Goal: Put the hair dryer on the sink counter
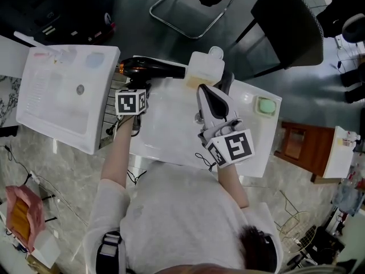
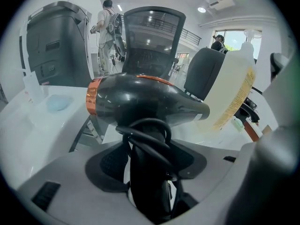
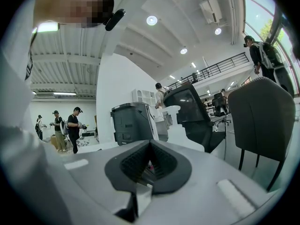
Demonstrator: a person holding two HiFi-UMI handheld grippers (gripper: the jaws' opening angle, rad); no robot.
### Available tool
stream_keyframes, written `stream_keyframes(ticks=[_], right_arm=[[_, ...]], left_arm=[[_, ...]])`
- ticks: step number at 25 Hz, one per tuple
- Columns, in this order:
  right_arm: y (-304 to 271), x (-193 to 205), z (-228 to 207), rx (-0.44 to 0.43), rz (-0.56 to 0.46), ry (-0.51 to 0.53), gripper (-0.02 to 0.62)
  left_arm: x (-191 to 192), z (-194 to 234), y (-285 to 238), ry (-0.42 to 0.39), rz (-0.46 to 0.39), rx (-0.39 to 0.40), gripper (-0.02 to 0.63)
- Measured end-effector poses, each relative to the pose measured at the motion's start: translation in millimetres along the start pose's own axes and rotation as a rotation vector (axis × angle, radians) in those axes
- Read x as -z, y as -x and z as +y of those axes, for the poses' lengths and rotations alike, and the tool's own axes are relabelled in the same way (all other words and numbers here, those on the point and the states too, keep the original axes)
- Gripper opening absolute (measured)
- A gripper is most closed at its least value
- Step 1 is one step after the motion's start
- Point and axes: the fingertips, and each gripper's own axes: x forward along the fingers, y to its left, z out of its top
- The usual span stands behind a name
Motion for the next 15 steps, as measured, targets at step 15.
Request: stream_keyframes(ticks=[15], right_arm=[[-4.1,2.7,-1.7,-0.012,0.004,-0.009,0.011]], left_arm=[[1.6,1.3,-7.1,-0.017,0.053,-0.028,0.265]])
